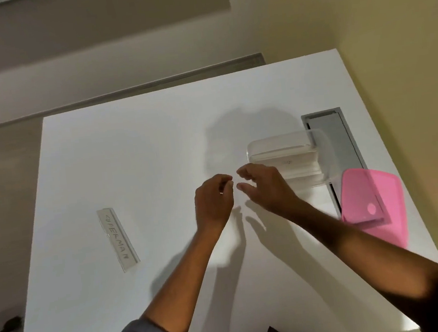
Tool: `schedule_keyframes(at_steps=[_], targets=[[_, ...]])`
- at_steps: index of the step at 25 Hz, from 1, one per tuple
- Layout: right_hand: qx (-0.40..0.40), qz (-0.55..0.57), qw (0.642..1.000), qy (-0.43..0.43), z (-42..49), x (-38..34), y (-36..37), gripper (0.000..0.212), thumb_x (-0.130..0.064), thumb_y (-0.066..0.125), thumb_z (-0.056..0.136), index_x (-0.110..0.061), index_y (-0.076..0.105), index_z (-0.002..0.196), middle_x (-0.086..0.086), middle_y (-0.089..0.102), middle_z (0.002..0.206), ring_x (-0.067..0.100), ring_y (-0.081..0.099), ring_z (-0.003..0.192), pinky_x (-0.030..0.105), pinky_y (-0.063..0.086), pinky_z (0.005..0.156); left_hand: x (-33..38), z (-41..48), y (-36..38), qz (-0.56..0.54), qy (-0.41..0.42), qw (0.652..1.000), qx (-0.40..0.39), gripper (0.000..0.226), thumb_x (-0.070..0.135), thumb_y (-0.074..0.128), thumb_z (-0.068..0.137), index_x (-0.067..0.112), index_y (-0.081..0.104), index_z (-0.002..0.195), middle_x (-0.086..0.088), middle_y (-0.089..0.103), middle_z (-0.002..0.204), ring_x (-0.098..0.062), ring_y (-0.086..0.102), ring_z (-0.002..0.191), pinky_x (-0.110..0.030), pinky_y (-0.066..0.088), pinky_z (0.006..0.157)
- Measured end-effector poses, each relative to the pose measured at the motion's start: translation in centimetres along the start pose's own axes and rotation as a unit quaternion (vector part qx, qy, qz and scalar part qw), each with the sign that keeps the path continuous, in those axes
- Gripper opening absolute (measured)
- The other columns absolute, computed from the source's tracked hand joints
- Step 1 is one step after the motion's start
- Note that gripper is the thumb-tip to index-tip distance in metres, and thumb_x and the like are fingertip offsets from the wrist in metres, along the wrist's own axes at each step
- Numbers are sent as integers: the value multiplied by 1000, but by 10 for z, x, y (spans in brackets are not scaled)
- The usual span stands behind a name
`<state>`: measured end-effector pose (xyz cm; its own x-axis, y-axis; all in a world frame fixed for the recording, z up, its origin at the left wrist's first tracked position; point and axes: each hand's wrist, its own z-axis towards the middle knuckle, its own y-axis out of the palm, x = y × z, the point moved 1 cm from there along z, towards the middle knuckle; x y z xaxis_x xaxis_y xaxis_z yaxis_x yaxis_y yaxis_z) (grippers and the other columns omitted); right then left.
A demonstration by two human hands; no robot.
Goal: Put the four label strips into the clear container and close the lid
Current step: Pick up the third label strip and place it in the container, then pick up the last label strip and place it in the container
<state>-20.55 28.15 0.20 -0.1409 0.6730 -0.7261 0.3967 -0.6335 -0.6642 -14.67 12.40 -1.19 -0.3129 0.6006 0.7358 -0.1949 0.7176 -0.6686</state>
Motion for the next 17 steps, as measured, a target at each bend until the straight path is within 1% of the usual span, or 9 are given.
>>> schedule_keyframes(at_steps=[1,2,4,6,9,12,13,15,17], targets=[[-18,45,998,29,-1,-11,10,30,-27,80,91,-15,75,118,-2,78,108,10,71,94,19,56,85,-13,-8,-12,4,-15,1000,6,17,25,68,102,20,81,111,6,82,101,-10,75,90,-33,63,89],[-36,86,994,60,-1,-21,20,28,-28,81,90,-16,76,114,-4,78,103,9,72,91,18,55,82,-25,-16,-24,5,-29,999,13,17,25,69,102,19,81,112,5,83,102,-10,76,90,-32,62,88],[-74,136,983,98,-3,-39,44,26,-29,82,88,-18,76,112,-5,78,100,11,73,93,24,58,84,-49,-31,-49,5,-55,998,34,17,23,70,102,18,81,113,4,83,103,-11,77,91,-29,62,88],[-119,141,977,106,-6,-57,72,25,-29,82,88,-19,76,110,-4,77,96,12,72,91,27,58,83,-75,-44,-74,7,-87,995,53,17,20,70,102,16,81,114,3,83,103,-13,76,91,-27,61,87],[-168,139,970,106,-12,-83,111,23,-29,82,88,-19,75,107,-1,76,91,12,70,83,26,57,78,-109,-59,-106,3,-150,986,76,17,19,69,103,15,81,114,2,81,98,-16,73,88,-30,60,85],[-208,148,960,116,-20,-107,150,21,-26,82,88,-16,75,106,-1,75,90,12,69,82,27,58,78,-139,-73,-134,-7,-217,970,108,20,16,64,105,13,81,113,-1,81,111,-23,73,106,-23,47,95],[-218,147,957,118,-23,-114,162,20,-24,82,88,-15,75,105,-1,75,91,12,69,81,27,57,77,-148,-77,-141,-9,-236,964,121,21,15,62,105,11,81,113,-3,81,117,-25,71,114,-24,45,100],[-235,141,954,120,-28,-127,185,18,-22,82,88,-14,75,103,-1,75,90,11,67,78,26,56,74,-169,-81,-154,-11,-263,953,149,18,13,65,103,11,80,113,-7,78,126,-32,68,125,-35,52,107],[-247,137,951,123,-31,-140,206,16,-20,81,89,-12,75,101,-3,72,89,10,66,76,23,53,68,-190,-84,-164,1,-288,944,161,23,14,74,97,12,75,121,-11,75,129,-35,70,121,-41,59,99]])
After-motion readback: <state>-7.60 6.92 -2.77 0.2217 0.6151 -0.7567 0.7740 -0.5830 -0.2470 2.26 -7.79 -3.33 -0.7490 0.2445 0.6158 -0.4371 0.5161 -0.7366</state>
